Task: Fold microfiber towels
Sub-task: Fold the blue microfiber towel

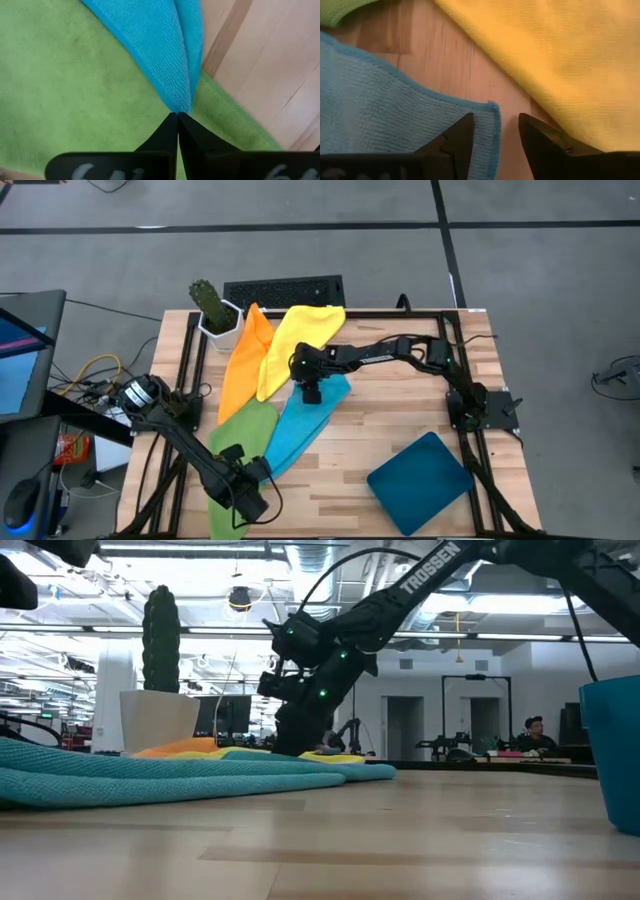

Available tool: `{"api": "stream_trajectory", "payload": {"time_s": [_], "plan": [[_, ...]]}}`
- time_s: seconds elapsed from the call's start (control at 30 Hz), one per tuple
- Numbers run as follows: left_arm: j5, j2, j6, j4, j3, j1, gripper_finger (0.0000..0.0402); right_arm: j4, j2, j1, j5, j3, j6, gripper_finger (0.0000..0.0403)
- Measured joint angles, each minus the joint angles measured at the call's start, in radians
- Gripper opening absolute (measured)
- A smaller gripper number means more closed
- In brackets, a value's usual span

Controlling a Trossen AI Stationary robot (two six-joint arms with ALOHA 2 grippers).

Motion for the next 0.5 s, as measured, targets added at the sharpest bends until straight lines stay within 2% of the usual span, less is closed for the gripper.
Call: {"api": "stream_trajectory", "payload": {"time_s": [0.1,0.27,0.5], "plan": [[0.000,0.000,0.000,0.000,0.000,0.000,0.0000,-0.007,-0.004,0.000,-0.002,0.000,-0.001,0.0125],[0.000,0.000,-0.001,-0.003,0.000,0.000,0.0000,-0.073,-0.014,-0.001,0.000,0.029,-0.053,0.0020],[0.010,0.000,-0.030,-0.009,0.000,0.003,0.0000,-0.178,-0.090,-0.009,-0.006,0.135,-0.037,0.0013]]}}
